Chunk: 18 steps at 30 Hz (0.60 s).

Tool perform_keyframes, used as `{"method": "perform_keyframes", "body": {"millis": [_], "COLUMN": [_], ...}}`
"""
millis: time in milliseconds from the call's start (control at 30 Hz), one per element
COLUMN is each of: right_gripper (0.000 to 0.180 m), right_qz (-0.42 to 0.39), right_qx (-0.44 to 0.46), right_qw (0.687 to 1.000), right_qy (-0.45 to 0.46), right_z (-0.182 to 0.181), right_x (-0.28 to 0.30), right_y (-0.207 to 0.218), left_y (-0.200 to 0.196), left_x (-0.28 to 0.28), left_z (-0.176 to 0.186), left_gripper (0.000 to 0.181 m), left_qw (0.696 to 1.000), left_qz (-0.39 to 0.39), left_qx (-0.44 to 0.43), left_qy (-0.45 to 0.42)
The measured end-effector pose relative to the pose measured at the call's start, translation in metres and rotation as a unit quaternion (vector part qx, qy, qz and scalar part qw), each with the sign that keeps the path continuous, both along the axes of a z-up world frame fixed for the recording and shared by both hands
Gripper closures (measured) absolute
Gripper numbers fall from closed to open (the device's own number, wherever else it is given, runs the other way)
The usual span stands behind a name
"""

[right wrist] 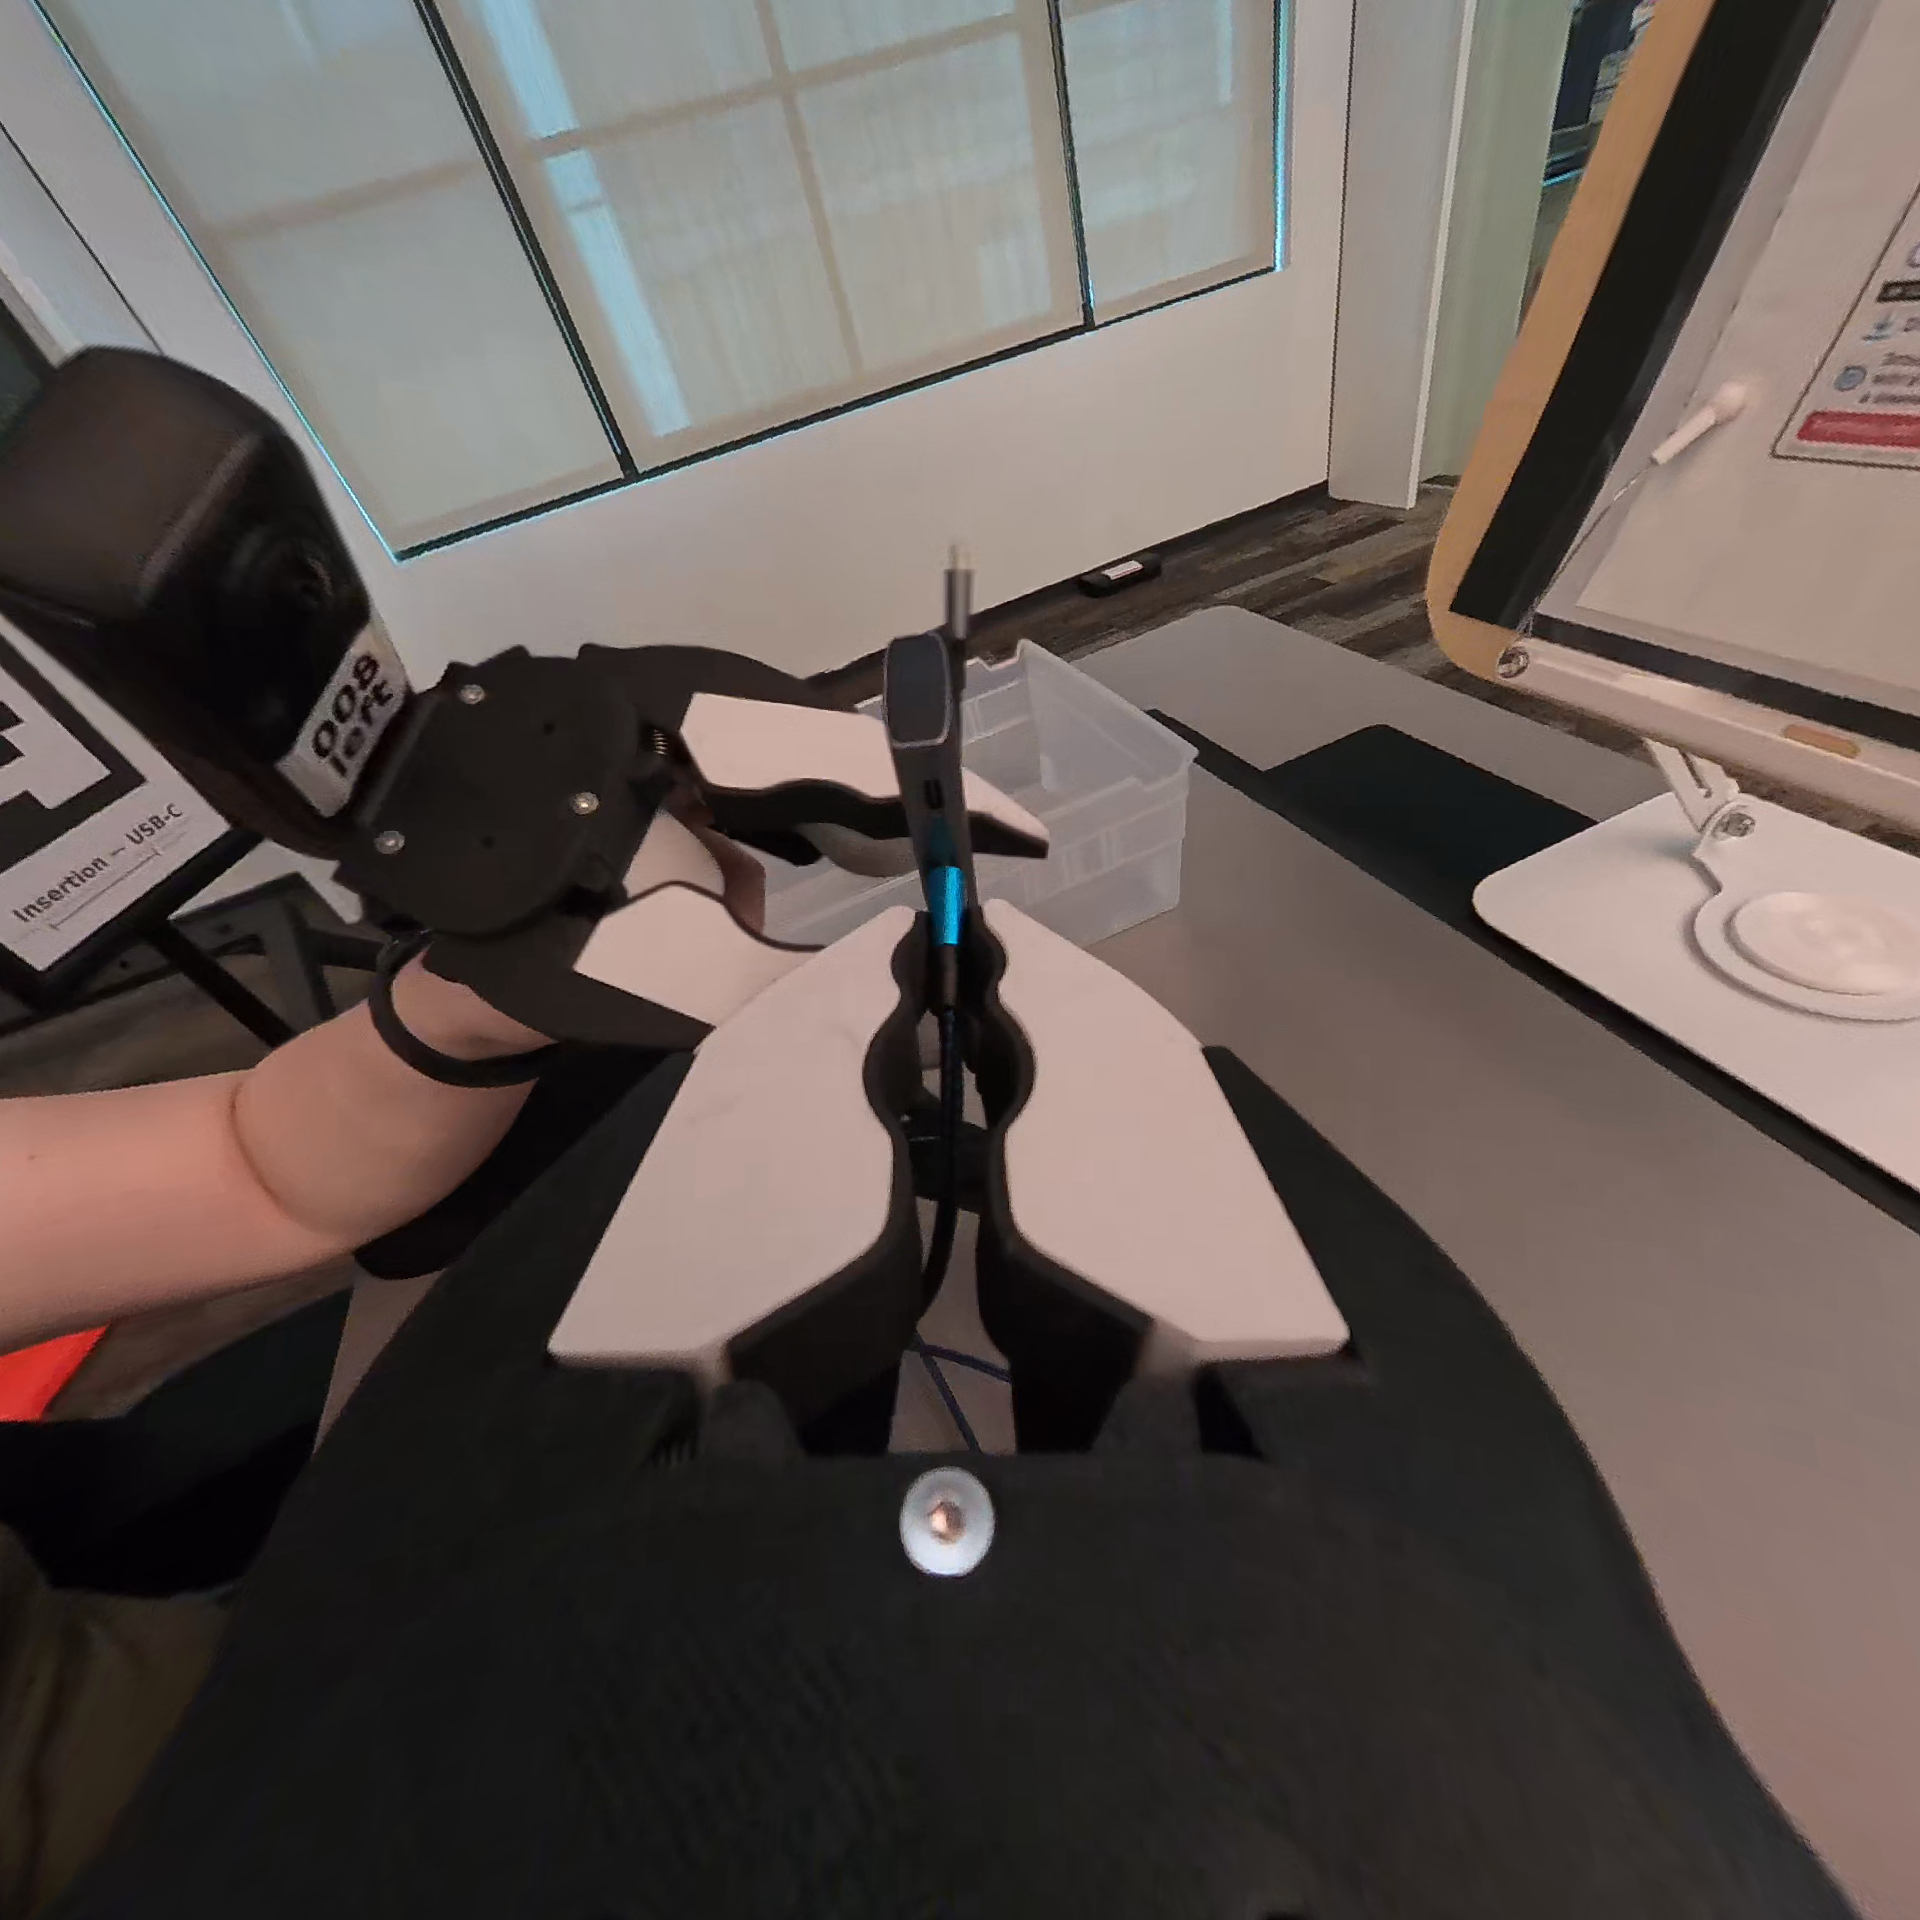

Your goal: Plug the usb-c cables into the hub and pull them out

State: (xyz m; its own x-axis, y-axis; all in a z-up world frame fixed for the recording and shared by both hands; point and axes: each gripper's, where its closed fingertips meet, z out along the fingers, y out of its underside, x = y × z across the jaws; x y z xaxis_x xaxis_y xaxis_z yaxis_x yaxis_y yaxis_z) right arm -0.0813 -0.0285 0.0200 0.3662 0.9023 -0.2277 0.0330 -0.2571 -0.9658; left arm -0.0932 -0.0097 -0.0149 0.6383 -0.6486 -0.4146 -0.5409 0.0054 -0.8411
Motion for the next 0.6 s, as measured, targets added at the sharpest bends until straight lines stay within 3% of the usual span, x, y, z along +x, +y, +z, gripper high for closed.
{"method": "perform_keyframes", "body": {"millis": [133,200,433,600], "right_gripper": [0.175,0.175,0.175,0.175], "right_qz": [0.01,0.036,0.115,0.164], "right_qx": [0.02,0.03,0.042,0.041], "right_qw": [1.0,0.999,0.992,0.985], "right_qy": [-0.001,-0.011,-0.01,-0.031], "right_z": [0.007,0.007,0.02,0.018], "right_x": [0.0,0.0,-0.003,-0.007], "right_y": [-0.006,-0.013,-0.042,-0.061], "left_y": [-0.014,-0.026,-0.064,-0.091], "left_x": [0.009,0.011,0.013,0.015], "left_z": [-0.008,-0.008,0.021,0.034], "left_gripper": [0.155,0.15,0.167,0.159], "left_qw": [0.994,0.983,0.925,0.883], "left_qz": [-0.08,-0.135,-0.301,-0.384], "left_qx": [-0.073,-0.112,-0.168,-0.187], "left_qy": [-0.027,-0.048,-0.161,-0.195]}}
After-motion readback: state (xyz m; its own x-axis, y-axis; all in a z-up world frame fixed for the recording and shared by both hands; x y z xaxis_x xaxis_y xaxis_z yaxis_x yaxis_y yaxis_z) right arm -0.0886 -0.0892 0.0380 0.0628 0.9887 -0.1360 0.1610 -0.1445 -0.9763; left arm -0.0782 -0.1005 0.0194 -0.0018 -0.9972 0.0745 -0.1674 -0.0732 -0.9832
